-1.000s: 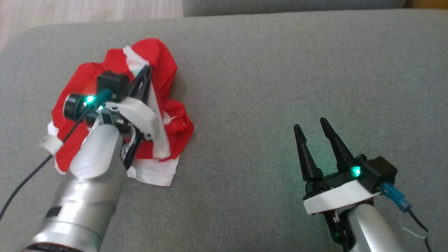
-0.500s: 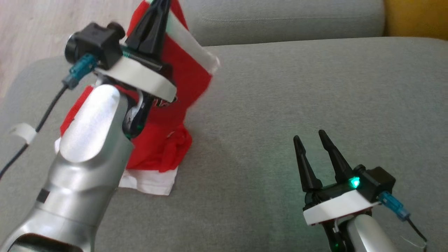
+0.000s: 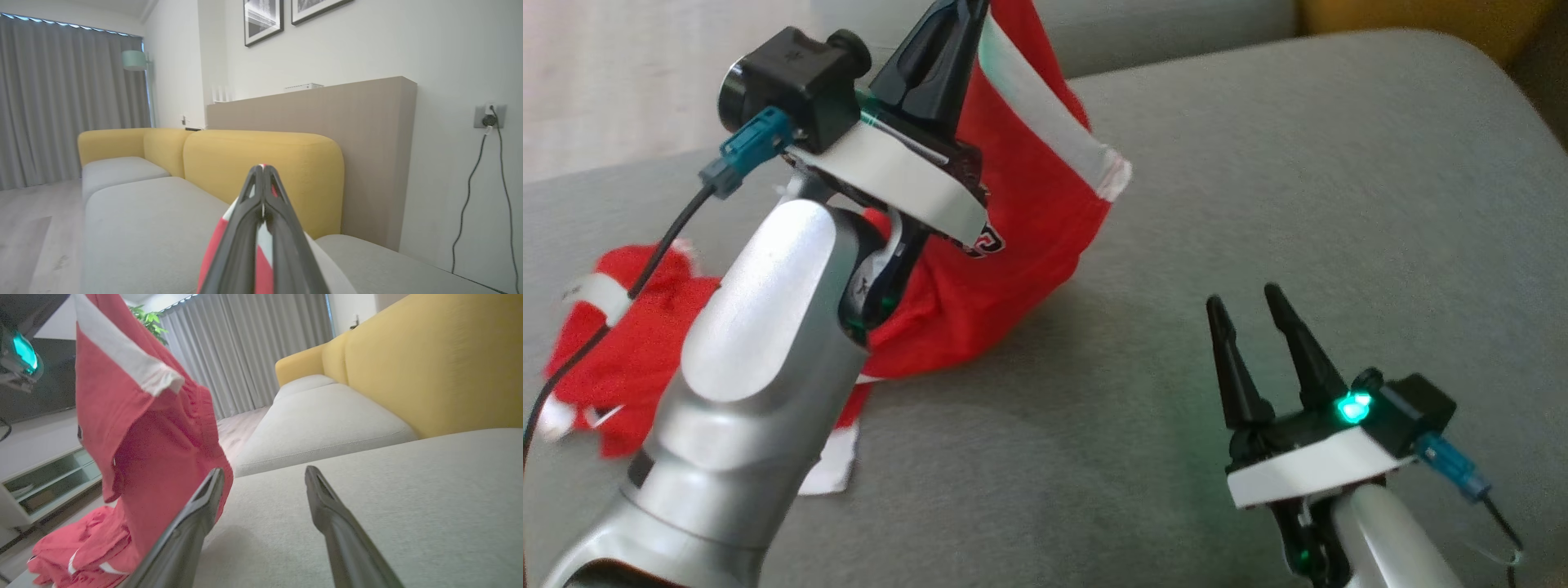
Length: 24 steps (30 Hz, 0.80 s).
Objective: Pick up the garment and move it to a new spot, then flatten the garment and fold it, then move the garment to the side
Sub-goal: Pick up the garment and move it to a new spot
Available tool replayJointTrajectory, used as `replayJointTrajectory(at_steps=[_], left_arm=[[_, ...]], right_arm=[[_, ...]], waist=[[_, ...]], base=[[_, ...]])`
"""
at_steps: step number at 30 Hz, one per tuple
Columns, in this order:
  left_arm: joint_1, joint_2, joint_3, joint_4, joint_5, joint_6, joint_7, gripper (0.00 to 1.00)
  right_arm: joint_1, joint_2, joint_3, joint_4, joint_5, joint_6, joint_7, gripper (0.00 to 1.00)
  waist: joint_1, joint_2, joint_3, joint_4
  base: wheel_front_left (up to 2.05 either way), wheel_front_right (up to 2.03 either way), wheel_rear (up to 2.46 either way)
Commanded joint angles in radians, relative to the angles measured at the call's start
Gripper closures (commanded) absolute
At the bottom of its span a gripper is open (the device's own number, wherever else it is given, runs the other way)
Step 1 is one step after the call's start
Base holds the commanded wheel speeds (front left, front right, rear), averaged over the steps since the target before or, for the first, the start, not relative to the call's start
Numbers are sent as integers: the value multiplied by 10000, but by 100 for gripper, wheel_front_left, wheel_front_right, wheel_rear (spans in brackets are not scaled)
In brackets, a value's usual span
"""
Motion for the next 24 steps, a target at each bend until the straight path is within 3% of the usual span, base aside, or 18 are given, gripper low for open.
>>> replayJointTrajectory(at_steps=[1,9,17,18,19,24], left_arm=[[-466,166,306,-380,-26,36,31,100],[-1310,-421,227,341,-108,208,66,100],[-2946,-774,364,3139,289,575,-903,100],[-3039,-823,305,3464,302,543,-1009,85],[-3084,-883,221,3766,267,464,-1062,0],[-3117,-1074,-374,4784,39,5,-1113,0]], right_arm=[[-486,-35,220,-413,80,-7,-109,0],[-906,-35,533,-631,557,-7,-109,0],[-1136,-35,1068,-806,1051,-7,-109,0],[-1146,-35,1081,-822,1083,-7,-109,0],[-1149,-35,1081,-836,1109,-7,-109,0],[-1132,-35,1026,-837,1161,-7,-109,0]], waist=[[0,0,302,-542],[0,0,1010,-2152],[0,0,1555,-3453],[0,0,1588,-3494],[0,0,1616,-3511],[0,0,1662,-3352]], base=[[0,0,0],[0,0,0],[0,0,0],[0,0,0],[0,0,0],[0,0,0]])
